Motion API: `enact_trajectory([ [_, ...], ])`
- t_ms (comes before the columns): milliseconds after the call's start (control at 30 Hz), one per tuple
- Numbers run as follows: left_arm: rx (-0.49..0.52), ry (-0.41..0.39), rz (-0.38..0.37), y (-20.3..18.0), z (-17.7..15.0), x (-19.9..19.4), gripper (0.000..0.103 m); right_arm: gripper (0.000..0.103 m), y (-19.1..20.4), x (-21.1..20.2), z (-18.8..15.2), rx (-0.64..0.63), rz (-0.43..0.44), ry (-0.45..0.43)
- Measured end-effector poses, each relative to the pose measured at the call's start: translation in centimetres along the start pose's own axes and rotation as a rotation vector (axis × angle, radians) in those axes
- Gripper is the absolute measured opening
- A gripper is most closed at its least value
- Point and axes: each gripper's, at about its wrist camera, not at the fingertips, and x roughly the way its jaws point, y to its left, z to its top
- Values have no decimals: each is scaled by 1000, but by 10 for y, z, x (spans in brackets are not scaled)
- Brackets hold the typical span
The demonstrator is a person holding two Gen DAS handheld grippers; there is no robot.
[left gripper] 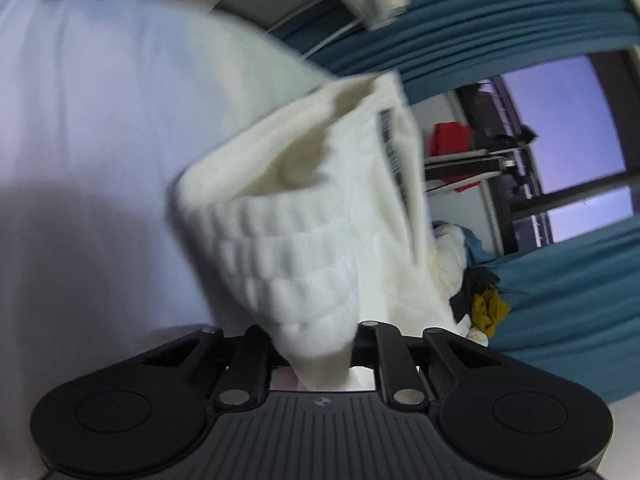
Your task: Fold clothes
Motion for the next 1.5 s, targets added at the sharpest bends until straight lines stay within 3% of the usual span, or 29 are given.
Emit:
enact_trajectory([
  [167,13,-82,-12,-19,40,-40,10,6,-1,-1,16,38,22,-15],
  [267,79,-98,9,-36,68,-65,10,6,4,-4,34,17,38,-55],
  [433,108,-39,17,-53,92,-91,10,6,-2,-27,68,17,60,-154],
  [567,80,8,12,-27,95,-113,10,6,-35,-43,82,107,-90,-192],
  [700,72,32,77,21,78,-113,11,6,-78,-40,73,298,-278,-117],
  [800,82,56,129,40,67,-109,13,6,-93,-37,64,385,-291,-89],
  [933,151,49,142,29,63,-114,17,8,-75,-41,66,303,-296,-102],
  [1033,238,6,162,8,56,-127,27,10,-53,-42,64,135,-348,-104],
  [1100,292,-18,169,-8,49,-137,46,18,-39,-45,61,57,-371,-121],
  [1133,318,-29,173,-16,45,-142,49,24,-34,-48,59,34,-372,-142],
  [1200,346,-38,170,-27,39,-153,57,59,-22,-56,58,-38,-384,-193],
  [1300,388,-56,162,-44,31,-170,62,84,-3,-77,53,-144,-387,-281],
  [1367,429,-73,154,-45,29,-184,63,84,11,-91,48,-206,-347,-325],
  [1500,538,-104,124,-77,9,-199,71,84,39,-112,30,-356,-222,-314],
])
